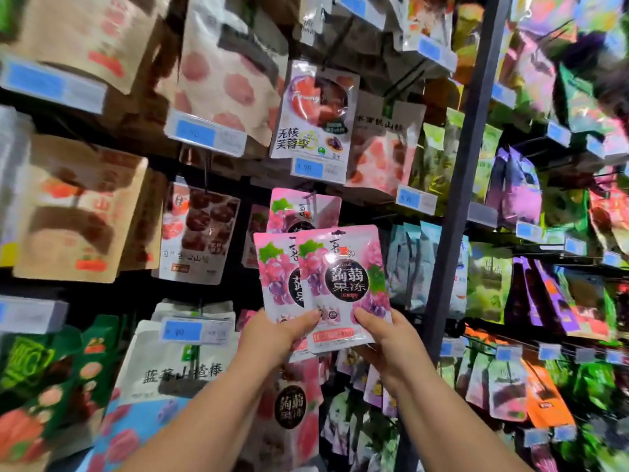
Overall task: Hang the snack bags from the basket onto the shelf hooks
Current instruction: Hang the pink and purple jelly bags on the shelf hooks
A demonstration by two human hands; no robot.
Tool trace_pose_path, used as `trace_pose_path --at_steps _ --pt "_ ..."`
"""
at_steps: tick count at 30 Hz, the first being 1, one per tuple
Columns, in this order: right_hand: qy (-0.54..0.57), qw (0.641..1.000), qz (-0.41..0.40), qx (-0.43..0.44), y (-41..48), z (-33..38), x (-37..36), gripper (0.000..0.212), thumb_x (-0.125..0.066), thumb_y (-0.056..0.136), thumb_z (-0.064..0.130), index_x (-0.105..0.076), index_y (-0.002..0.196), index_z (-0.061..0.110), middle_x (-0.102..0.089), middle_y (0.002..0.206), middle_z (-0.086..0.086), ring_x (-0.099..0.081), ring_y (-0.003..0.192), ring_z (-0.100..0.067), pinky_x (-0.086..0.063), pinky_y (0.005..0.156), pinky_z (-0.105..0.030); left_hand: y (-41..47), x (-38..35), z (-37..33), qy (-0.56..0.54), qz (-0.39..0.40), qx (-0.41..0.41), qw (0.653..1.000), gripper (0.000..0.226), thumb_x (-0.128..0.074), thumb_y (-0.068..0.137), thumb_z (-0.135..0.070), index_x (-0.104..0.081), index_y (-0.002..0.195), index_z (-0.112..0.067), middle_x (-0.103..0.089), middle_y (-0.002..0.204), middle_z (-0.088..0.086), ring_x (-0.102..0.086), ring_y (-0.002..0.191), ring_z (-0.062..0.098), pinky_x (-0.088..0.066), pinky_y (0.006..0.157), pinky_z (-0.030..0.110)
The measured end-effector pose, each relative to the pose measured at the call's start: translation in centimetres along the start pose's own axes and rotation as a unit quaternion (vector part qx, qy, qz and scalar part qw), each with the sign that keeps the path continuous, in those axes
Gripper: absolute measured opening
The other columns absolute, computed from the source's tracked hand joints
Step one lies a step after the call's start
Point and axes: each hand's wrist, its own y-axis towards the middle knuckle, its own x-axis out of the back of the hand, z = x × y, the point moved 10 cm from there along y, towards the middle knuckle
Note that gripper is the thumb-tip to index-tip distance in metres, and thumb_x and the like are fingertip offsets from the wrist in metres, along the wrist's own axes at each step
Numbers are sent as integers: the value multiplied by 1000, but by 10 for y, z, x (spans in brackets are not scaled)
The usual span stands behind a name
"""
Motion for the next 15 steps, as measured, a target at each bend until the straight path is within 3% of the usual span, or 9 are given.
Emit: trace_pose_path --at_steps 3,5,8,10,13,15 --pt "28 1000 -2 -4 17 2 -22 26 -70 86 7 -66 110 -1 -74 97 -19 -73 79 -28 -60 69 -37 12 27 -14 29 -38 -21 999 43 -94 56 -33 -77 90 -15 -77 84 -3 -71 79 18 -55 78 35" --pt "55 998 -7 -9 29 4 -34 24 -71 86 8 -65 109 1 -74 101 -22 -73 82 -32 -61 72 -44 18 41 -24 37 -53 -28 998 47 -94 55 -36 -76 93 -15 -77 87 0 -72 82 19 -56 80 34" --pt "74 997 -15 -5 46 9 -49 36 -74 85 12 -63 117 2 -73 107 -18 -70 100 -37 -55 92 -53 20 59 -41 48 -76 -42 995 23 -89 70 -24 -74 85 -14 -73 75 -3 -63 58 3 -48 53 16" --pt "76 997 -21 3 56 13 -55 37 -74 85 14 -63 119 2 -75 105 -13 -70 101 -31 -56 85 -43 22 68 -48 56 -79 -54 994 21 -87 71 -25 -73 84 -15 -72 72 -7 -62 58 4 -45 48 16" --pt "84 996 -17 11 65 18 -63 31 -71 87 12 -64 116 2 -76 95 -9 -73 79 -20 -56 58 -27 28 83 -52 72 -79 -64 992 20 -86 72 -25 -73 84 -16 -72 68 -11 -62 54 -3 -46 49 12" --pt "89 996 -18 10 69 18 -67 34 -71 87 11 -63 118 0 -76 91 -8 -73 72 -17 -54 51 -24 33 90 -52 74 -71 -59 993 27 -90 67 -31 -73 84 -19 -73 70 -11 -67 64 -2 -54 63 14"
